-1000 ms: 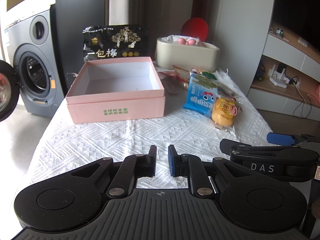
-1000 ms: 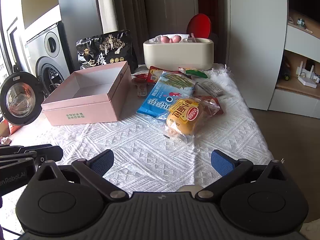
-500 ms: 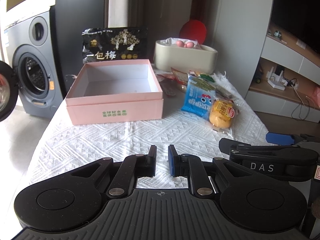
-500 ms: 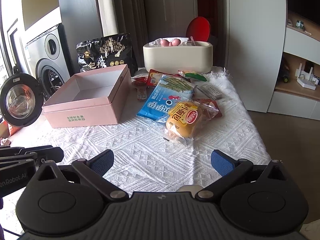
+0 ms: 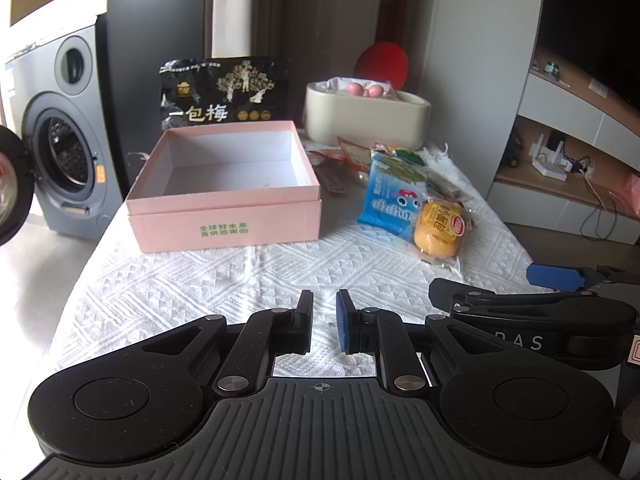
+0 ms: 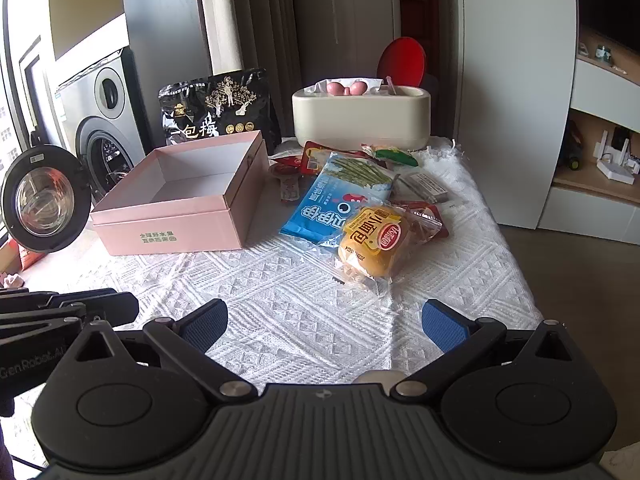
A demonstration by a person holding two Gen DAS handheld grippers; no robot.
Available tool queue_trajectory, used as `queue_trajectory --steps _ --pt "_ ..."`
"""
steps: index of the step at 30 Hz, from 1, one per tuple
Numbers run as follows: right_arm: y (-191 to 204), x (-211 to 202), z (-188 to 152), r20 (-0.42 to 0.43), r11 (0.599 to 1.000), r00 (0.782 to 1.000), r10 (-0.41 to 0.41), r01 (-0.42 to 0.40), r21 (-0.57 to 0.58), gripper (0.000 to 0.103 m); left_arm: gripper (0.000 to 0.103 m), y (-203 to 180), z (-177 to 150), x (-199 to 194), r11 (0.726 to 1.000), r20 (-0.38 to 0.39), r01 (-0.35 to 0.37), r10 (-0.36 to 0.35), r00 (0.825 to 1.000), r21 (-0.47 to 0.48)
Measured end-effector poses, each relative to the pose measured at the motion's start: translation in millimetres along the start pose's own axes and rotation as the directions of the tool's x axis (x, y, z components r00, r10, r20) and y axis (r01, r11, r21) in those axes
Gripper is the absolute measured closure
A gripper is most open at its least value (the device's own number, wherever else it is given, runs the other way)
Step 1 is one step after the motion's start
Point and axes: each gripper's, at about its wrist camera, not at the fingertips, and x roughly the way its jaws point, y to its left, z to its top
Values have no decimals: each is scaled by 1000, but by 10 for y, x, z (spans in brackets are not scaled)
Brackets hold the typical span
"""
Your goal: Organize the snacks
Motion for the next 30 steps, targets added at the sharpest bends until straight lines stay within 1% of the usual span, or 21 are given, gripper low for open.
queue_trajectory --steps 8,10,12,13,15,17,19,20,22,24,25,26,28,30 --pt "-25 102 -2 -18 1000 1000 -4 4 -5 0 87 55 8 131 1000 -17 -1 0 1000 -20" --pt "-79 151 4 -12 1000 1000 -15 15 -17 0 87 85 13 217 999 -24 25 -26 999 -36" --pt "-186 188 15 30 999 999 -30 31 -29 0 87 100 49 332 997 -38 60 -62 997 -51" --pt "-252 217 21 47 999 998 -31 33 -34 0 86 87 86 396 995 -45 81 -83 996 -53" --pt "-426 331 36 51 999 998 -43 45 -31 0 86 7 189 530 991 -42 131 -133 990 -41" --pt "-594 463 36 20 995 995 -95 96 -25 0 86 -144 306 681 985 -22 173 -173 985 -1" --pt "-756 582 29 -18 990 990 -140 139 -11 0 86 -331 414 834 976 12 207 -209 978 70" --pt "-858 642 28 -38 988 987 -154 155 9 0 86 -425 462 912 966 22 234 -238 971 114" --pt "-988 721 33 -68 987 986 -155 158 40 0 86 -586 537 1091 937 22 294 -303 953 190" --pt "-1079 766 51 -72 987 987 -143 148 64 0 86 -721 584 1294 904 -20 342 -349 937 259" --pt "-1115 788 57 -68 988 989 -129 134 76 0 84 -759 600 1383 897 -47 350 -351 935 272" --pt "-1145 796 91 -60 989 992 -111 116 91 0 83 -770 613 1463 899 -70 343 -337 939 271" --pt "-1190 804 185 -36 989 998 -56 61 138 0 81 -735 632 1536 923 -77 291 -281 957 253" --pt "-1204 850 301 -17 984 1000 15 -12 178 0 81 -628 633 1534 941 -85 243 -230 970 234"
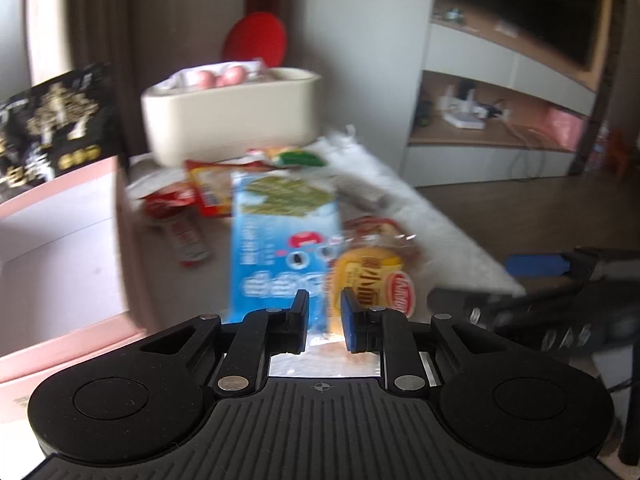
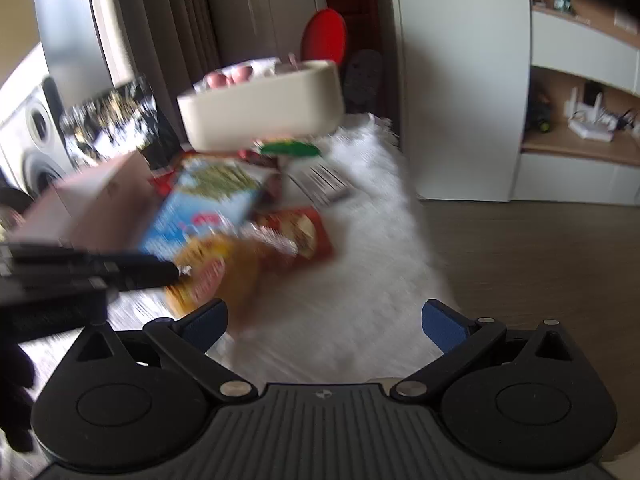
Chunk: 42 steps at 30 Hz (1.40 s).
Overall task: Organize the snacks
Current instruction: 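Grasp the yellow bread bun packet with the left gripper while the right gripper grasps a small snack packet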
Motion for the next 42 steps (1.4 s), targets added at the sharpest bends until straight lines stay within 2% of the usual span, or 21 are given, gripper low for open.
queue_trajectory --steps 3,6,8,11,13,15,17,19,21,23,25,27,29,32,33,34,35,36,38,39,42 --pt "160 185 122 -11 999 999 48 -48 -18 0 83 132 -129 -135 997 -34 -74 74 997 6" --pt "385 395 137 -41 992 993 107 -109 -59 1 83 267 -343 -252 995 -98 -100 101 990 16" --pt "514 503 109 -88 985 984 157 -162 -54 9 83 342 -474 -317 993 -130 -121 122 984 14" --pt "730 575 7 -156 965 957 246 -256 -51 24 83 461 -605 -424 991 -156 -130 128 979 -3" --pt "877 559 -76 -188 944 931 313 -327 -47 24 83 528 -651 -504 991 -156 -132 127 980 -18" --pt "991 489 -116 -194 938 926 322 -341 -70 24 83 565 -665 -549 991 -151 -131 125 981 -28" --pt "993 408 -104 -170 943 935 310 -325 -72 24 83 592 -667 -592 991 -145 -130 124 982 -34" --pt "897 303 -58 -121 961 960 253 -264 -78 18 83 605 -651 -676 991 -124 -120 114 986 -49" --pt "736 220 -22 -72 982 984 161 -167 -91 14 83 618 -605 -806 994 -58 -94 91 994 -55" --pt "539 181 -32 -48 994 997 52 -56 -98 11 83 564 -547 -915 999 6 -35 35 999 -11" --pt "347 182 -84 -52 996 998 -27 22 -92 9 83 430 -472 -939 998 21 25 -26 999 63" --pt "182 188 -173 -75 996 995 -64 59 -64 9 82 228 -414 -902 987 18 48 -51 999 151" --pt "97 158 -257 -68 996 996 -65 61 -59 7 80 56 -387 -806 972 5 39 -41 999 232" --pt "113 121 -344 -70 992 995 -73 65 -107 2 80 -134 -426 -547 941 -61 15 6 998 337" --pt "154 135 -360 -79 988 994 -76 64 -139 0 81 -171 -446 -525 932 -48 21 -4 999 362" --pt "174 137 -373 -85 984 993 -80 65 -168 0 78 -210 -460 -508 922 -49 33 -15 999 387" --pt "181 139 -378 -91 980 993 -80 62 -188 0 65 -246 -462 -487 912 -64 46 -22 998 408" --pt "180 136 -372 -98 979 992 -74 53 -198 0 57 -262 -468 -470 905 -84 72 -40 996 420" --pt "163 136 -352 -110 978 992 -61 37 -204 0 30 -280 -483 -445 893 -113 121 -80 990 432" --pt "155 132 -352 -112 978 992 -54 30 -204 0 28 -281 -487 -434 893 -119 133 -90 989 431" --pt "161 124 -385 -102 974 994 -50 26 -224 0 31 -222 -450 -432 906 -105 122 -86 991 406"
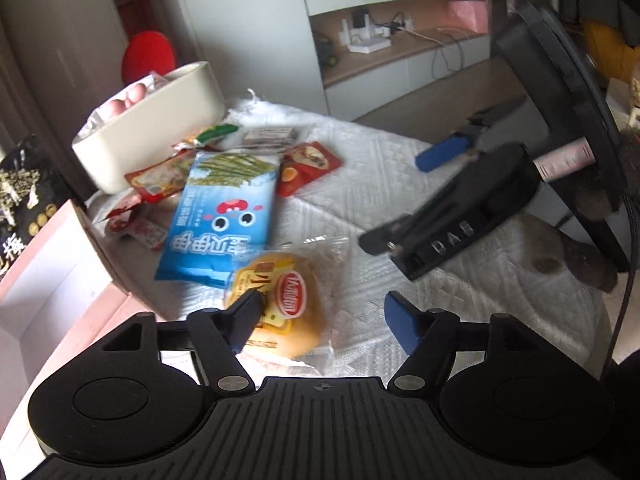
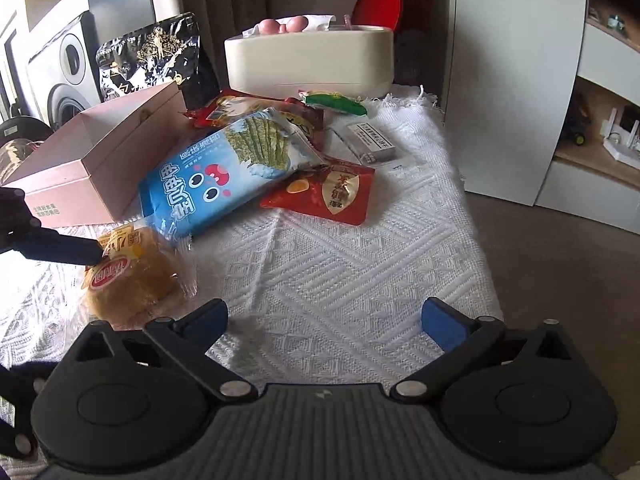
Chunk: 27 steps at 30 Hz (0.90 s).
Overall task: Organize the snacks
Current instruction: 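Grasp the yellow bread bun packet with the left gripper while the right gripper grasps a small snack packet, then lower both held packets into the pink box and open both grippers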
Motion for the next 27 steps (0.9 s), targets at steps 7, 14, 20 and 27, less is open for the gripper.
queue_trajectory --steps 7,14,20,27 --pt "30 -13 -29 6 1000 1000 -6 6 -30 0 33 422 -49 153 981 -2 -36 36 999 -191" --pt "33 12 63 -33 995 999 31 -34 -90 0 39 540 -154 189 948 54 66 -52 997 -312" --pt "-91 80 700 144 997 990 -8 19 -80 8 44 556 -361 -99 916 92 83 -50 994 -393" --pt "-88 1011 1734 112 1000 994 9 -9 -4 19 44 718 -584 -453 855 149 81 -4 989 -512"
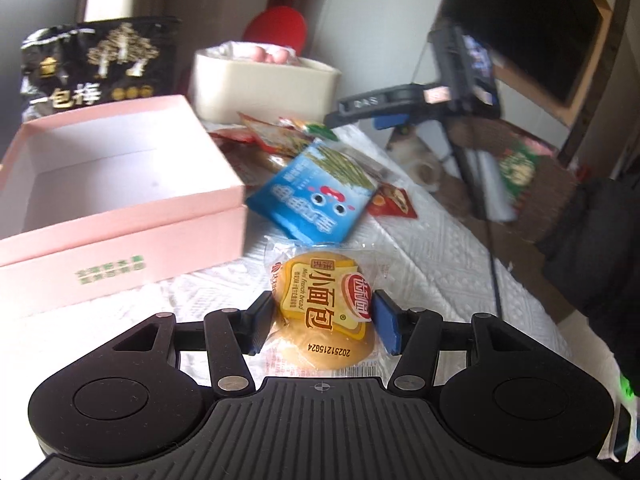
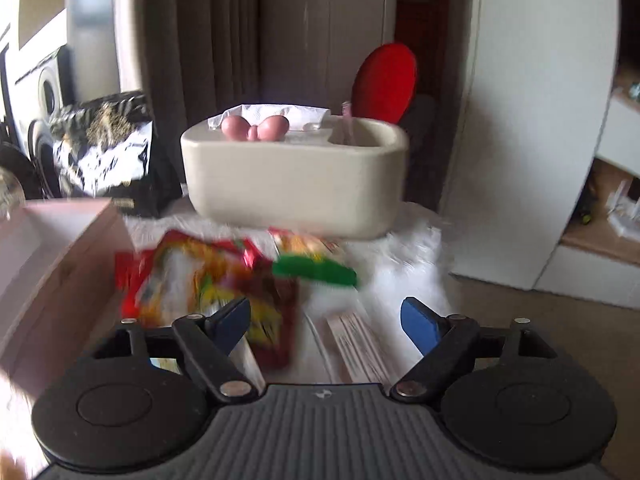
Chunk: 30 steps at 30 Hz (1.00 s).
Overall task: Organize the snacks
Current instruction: 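Lower both held packets into the pink box and open both grippers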
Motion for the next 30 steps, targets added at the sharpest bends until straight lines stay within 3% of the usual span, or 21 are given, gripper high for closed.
queue_trajectory --steps 4,7,8,9,10,13,18,22,25,27,30 --pt "17 535 275 -41 996 999 -14 18 92 19 44 98 -44 -128 998 30 -60 61 998 -24" --pt "-47 891 330 -155 987 988 6 20 160 20 44 169 -106 -174 992 32 -123 123 992 -24" --pt "-50 931 313 -169 986 986 -6 34 163 22 45 214 -126 -190 990 33 -136 137 990 -37" --pt "-38 914 288 -172 988 985 -22 47 145 33 45 262 -145 -198 988 30 -141 143 989 -55" --pt "-33 873 279 -170 991 985 -21 43 125 37 45 313 -163 -196 987 27 -139 141 990 -76" --pt "-94 577 258 -144 992 990 6 12 127 45 45 457 -200 -170 985 19 -113 116 993 -130" --pt "-103 -343 140 -56 993 997 50 -44 109 46 45 470 -238 -195 990 21 -65 68 997 -128" --pt "118 -1024 -115 -86 988 986 143 -137 75 46 45 438 -255 -302 993 16 -20 22 1000 -119" --pt "363 -1368 -366 -123 977 969 213 -210 34 45 45 454 -171 -535 992 76 -41 50 996 -116" --pt "571 -1522 -535 -141 967 957 252 -255 -5 45 45 513 -13 -727 988 153 -85 104 983 -127" --pt "866 -1653 -662 -142 953 951 274 -288 -96 45 45 619 352 -954 973 284 -175 212 935 -149"
